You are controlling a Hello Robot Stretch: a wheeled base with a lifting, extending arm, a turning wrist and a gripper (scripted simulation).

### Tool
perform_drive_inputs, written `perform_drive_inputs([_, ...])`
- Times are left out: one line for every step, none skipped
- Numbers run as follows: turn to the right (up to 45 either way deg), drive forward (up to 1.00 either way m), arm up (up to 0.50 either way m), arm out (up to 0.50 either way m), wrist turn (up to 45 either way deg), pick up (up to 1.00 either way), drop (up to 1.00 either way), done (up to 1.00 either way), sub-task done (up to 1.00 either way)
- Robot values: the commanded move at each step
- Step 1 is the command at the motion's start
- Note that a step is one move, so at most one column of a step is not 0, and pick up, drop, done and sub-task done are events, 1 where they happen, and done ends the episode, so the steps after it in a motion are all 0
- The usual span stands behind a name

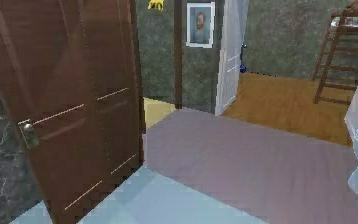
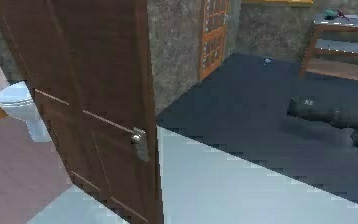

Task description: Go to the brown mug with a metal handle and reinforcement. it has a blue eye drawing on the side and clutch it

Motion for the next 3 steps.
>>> perform_drive_inputs([0.0, 1.00, 0.00, 0.00, 0.0, 0.00, 0.00, 0.00, 0.00])
perform_drive_inputs([6.0, 0.00, 0.00, 0.00, 0.0, 0.00, 0.00, 0.00, 0.00])
perform_drive_inputs([0.0, 0.70, 0.00, 0.00, 0.0, 0.00, 0.00, 0.00, 0.00])
